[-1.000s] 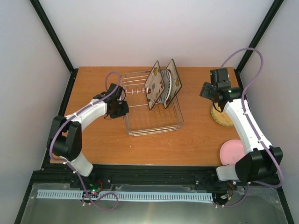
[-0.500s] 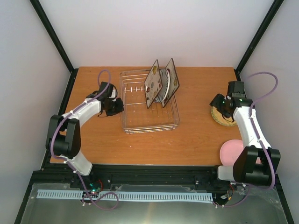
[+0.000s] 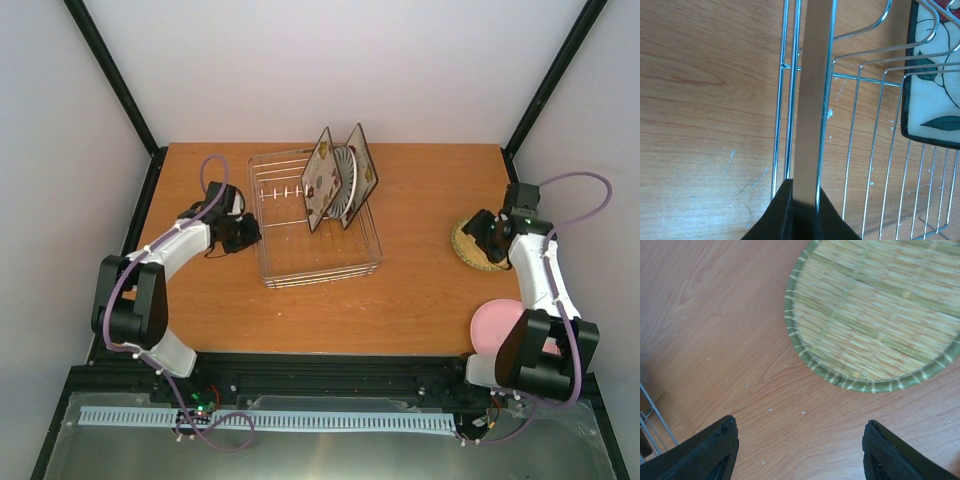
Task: Load the plates into the dish rack
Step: Adjust the dish rack at the center of the board, then pick up the plate at the center of the board.
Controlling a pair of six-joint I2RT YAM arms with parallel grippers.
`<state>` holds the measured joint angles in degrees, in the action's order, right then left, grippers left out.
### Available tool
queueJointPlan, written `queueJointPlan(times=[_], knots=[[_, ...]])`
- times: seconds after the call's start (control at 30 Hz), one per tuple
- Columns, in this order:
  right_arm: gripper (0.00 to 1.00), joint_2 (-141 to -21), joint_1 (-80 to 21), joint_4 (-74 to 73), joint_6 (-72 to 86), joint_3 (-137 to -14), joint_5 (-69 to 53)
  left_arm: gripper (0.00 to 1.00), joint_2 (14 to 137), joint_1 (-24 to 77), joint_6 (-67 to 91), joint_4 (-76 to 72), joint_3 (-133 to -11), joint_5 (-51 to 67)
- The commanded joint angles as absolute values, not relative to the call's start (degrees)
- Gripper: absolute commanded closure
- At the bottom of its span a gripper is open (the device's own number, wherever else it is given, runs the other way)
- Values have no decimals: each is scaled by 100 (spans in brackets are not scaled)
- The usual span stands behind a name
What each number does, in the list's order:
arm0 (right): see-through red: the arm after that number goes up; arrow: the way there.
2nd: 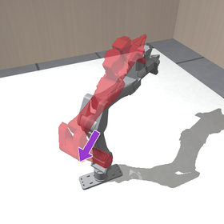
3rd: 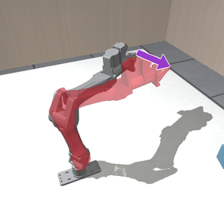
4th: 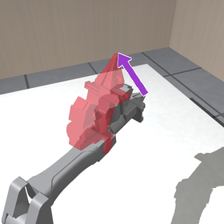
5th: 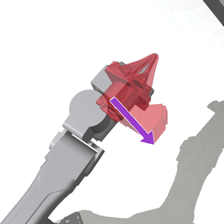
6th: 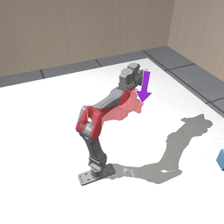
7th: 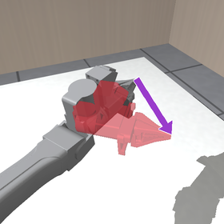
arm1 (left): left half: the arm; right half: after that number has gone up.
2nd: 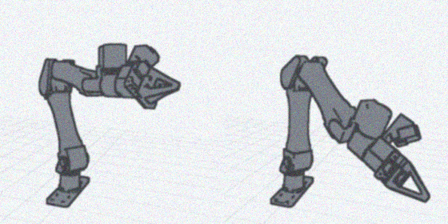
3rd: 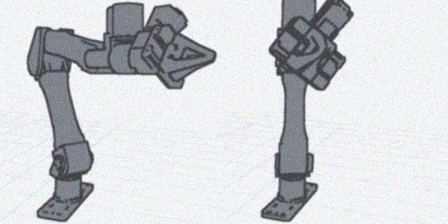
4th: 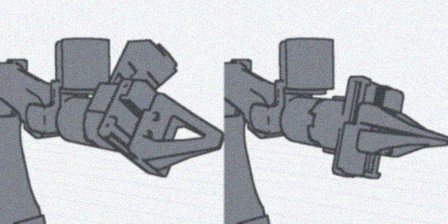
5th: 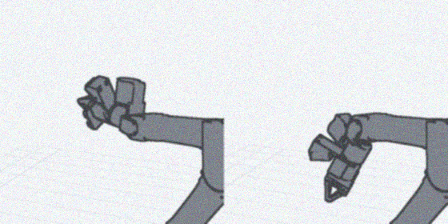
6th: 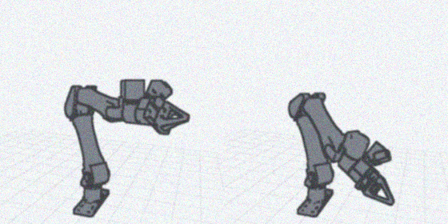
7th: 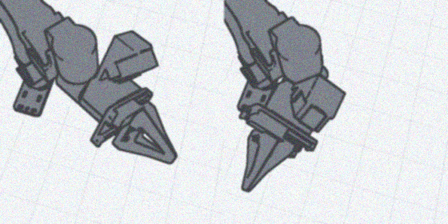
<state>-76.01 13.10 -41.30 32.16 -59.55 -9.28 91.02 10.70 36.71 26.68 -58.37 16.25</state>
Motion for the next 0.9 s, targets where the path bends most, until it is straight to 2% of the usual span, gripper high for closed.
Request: queueJointPlan(times=[0.0,0.13,0.27,0.33,0.4,0.53,0.87], knots=[[32,-7592,1544,-4315,3058,-5913,-798,99,8957,791,4663,2784,-5735,1242],[31,-7547,1810,-4353,2990,-5766,-764,80,8993,791,4598,2668,-5777,1375],[30,-7445,2361,-4089,3192,-5269,-1224,43,9079,791,4544,2591,-5798,1496],[30,-7438,2659,-3959,3321,-4996,-1566,34,9110,791,4515,2647,-5792,1471],[31,-7398,2966,-3684,3418,-4686,-1894,20,9128,791,4449,2746,-5792,1388],[31,-7422,3176,-3246,3360,-4397,-2198,9,9096,791,4271,2930,-5772,1147],[31,-7660,3529,-3115,3249,-4530,-2148,0,8686,670,3998,3329,-5761,858]])
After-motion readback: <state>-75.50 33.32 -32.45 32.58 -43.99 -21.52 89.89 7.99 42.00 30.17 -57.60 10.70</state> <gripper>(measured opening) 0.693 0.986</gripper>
